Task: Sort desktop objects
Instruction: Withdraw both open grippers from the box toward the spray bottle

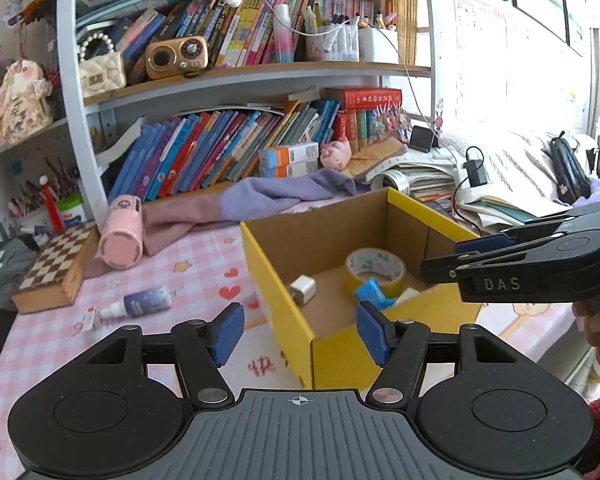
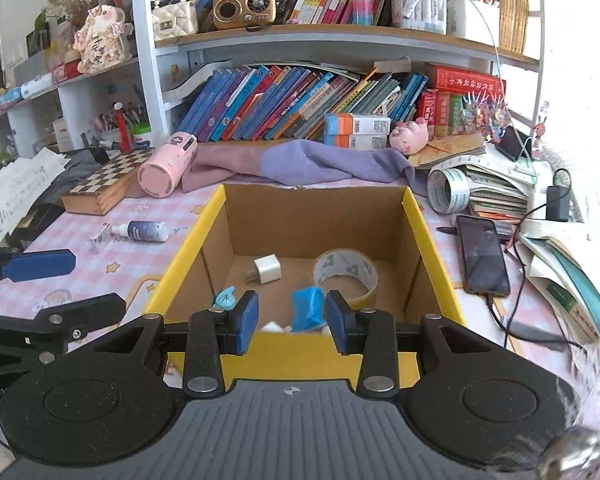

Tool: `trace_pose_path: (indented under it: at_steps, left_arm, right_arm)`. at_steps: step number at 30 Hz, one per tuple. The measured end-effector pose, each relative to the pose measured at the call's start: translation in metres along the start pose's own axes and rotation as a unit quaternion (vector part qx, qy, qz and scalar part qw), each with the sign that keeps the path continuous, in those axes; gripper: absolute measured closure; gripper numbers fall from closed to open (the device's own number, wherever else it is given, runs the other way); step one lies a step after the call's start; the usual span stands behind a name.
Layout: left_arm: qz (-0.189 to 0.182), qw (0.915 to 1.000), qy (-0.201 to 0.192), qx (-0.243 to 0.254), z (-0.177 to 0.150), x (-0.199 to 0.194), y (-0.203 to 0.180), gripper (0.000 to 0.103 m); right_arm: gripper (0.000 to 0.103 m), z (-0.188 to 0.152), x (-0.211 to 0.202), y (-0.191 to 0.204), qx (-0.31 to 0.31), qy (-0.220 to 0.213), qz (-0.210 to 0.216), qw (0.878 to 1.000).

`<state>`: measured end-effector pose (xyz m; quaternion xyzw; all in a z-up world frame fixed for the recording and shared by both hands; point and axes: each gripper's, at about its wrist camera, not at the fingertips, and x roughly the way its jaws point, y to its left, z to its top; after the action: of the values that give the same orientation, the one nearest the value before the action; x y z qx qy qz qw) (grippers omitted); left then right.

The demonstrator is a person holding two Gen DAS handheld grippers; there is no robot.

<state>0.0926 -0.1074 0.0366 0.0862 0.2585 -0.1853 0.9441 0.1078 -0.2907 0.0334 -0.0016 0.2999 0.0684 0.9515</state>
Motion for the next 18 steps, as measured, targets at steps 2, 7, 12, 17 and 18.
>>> trace_pose_path:
  at_steps: [2, 7, 12, 17, 18]
  left_arm:
    - [-0.004, 1.0000, 0.001, -0.002, -0.006, -0.007, 0.005, 0.038]
    - [-0.016, 0.9999, 0.003, -0.002, -0.020, -0.024, 0.015, 0.036]
    - [-0.028, 0.9996, 0.010, 0.001, -0.037, -0.039, 0.023, 0.035]
    - [-0.030, 0.9989, 0.037, 0.006, -0.058, -0.047, 0.031, 0.033]
    - [-0.028, 0.9986, 0.044, 0.007, -0.061, -0.048, 0.033, 0.032]
  right_arm:
    - [0.068, -0.006, -0.007, 0.008, 0.001, 0.000, -0.009, 1.000]
    - [0.068, -0.023, -0.024, 0.026, 0.007, 0.002, -0.030, 1.000]
    - [0.068, -0.042, -0.038, 0.044, 0.014, 0.012, -0.044, 0.999]
    - [0.068, -0.060, -0.045, 0.063, 0.019, 0.029, -0.048, 0.998]
    - [0.068, -0.064, -0.045, 0.067, 0.022, 0.035, -0.047, 0.998]
